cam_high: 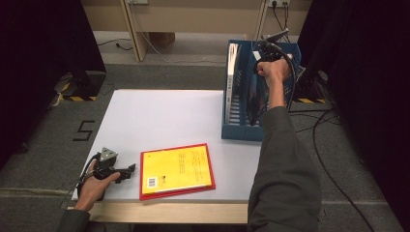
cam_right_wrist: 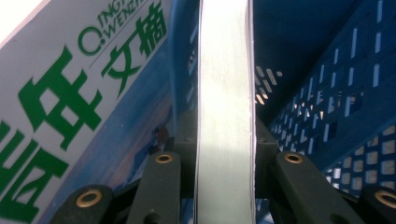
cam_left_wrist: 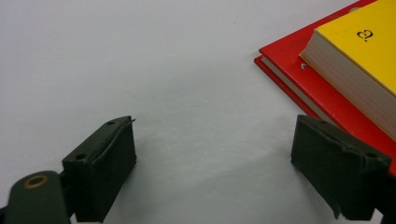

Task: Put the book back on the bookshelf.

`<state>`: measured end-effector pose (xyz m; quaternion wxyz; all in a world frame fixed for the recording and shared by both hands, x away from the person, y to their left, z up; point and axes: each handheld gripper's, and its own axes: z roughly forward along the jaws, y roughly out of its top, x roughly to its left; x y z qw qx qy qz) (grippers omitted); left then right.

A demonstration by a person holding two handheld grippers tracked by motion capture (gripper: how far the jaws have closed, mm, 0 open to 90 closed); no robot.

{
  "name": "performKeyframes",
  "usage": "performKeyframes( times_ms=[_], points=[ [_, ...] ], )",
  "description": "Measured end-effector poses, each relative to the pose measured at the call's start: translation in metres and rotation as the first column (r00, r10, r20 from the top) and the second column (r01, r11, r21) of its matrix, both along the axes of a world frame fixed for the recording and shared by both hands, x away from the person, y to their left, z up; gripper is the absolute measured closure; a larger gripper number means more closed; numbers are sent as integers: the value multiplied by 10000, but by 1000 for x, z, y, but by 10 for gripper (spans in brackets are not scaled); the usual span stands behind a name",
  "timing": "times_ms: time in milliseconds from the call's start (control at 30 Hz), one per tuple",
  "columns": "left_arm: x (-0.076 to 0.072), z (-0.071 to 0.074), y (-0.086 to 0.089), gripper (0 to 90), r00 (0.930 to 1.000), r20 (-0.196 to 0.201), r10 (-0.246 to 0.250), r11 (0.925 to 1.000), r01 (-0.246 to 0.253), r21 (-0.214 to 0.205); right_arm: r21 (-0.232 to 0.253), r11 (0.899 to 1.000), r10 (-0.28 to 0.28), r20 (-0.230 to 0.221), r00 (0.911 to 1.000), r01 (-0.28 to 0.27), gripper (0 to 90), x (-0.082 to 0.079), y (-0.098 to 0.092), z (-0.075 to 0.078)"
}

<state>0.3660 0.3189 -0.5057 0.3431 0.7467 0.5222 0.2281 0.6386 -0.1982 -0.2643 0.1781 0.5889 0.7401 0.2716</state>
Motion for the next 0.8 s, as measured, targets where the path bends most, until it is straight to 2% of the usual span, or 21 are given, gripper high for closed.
performKeyframes(
  times_ms=[100,233,433,500,667,800],
  points=[
    [0,0,0,129,10000,5,-14,10000,14,13,-97,10000,-9,74,10000,10,713,0,2,-2],
    [0,0,0,130,10000,19,-3,10000,3,24,101,9999,-53,169,9998,51,693,-1,3,-4],
    [0,0,0,130,10000,15,-7,10000,7,34,728,9973,91,313,9995,-114,637,-10,-3,0],
    [0,0,0,130,10000,16,-12,10000,12,18,773,9963,353,218,9991,-369,619,-15,-5,0],
    [0,0,0,129,10000,12,-8,10000,8,15,1051,9919,681,390,9969,-718,576,-29,-11,-1],
    [0,0,0,129,10000,5,-1,10000,1,16,1155,9853,1207,513,9914,-1260,540,-45,-15,1]
  ],
)
